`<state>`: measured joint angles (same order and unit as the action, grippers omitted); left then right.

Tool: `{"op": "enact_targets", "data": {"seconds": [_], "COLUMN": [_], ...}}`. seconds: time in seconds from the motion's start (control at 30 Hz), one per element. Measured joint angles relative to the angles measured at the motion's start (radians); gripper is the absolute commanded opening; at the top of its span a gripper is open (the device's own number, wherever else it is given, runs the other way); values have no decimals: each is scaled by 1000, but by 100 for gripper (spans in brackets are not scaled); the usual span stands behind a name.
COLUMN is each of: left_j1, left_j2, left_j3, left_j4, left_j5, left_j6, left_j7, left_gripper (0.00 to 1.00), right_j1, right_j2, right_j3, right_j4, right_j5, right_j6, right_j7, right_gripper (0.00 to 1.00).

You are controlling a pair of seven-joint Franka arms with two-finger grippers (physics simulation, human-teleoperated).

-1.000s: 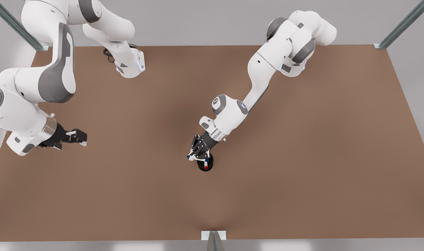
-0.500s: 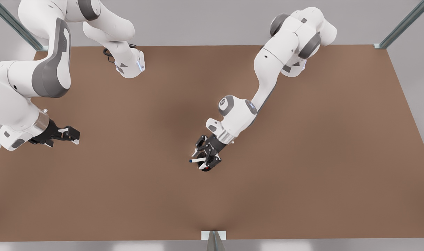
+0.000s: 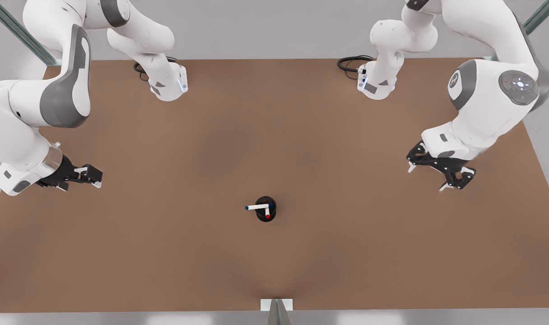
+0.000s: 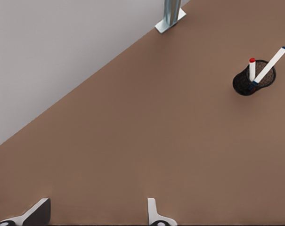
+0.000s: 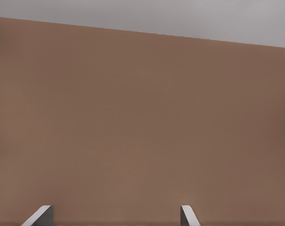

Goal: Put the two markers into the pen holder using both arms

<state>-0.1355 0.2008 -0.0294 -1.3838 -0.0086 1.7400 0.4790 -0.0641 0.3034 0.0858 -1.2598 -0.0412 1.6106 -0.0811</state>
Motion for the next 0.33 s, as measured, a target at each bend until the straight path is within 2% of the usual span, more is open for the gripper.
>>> {"op": "enact_targets", "data": {"seconds": [0.1, 0.33], "left_j1": [45, 51], "left_j2": [43, 66], "left_j3": [-40, -45], "left_j4": [45, 59], "left_j5": [27, 37], "left_j6": [-59, -125], "left_j7": [-103, -289], "left_gripper": [100, 100], "right_j1": [1, -3], "right_j2": [0, 0], "right_j3": [0, 0], "right_j4": [0, 0], "right_j5": [0, 1], "right_j6": [0, 0], "right_j7": [0, -1], "right_gripper": [100, 100]}}
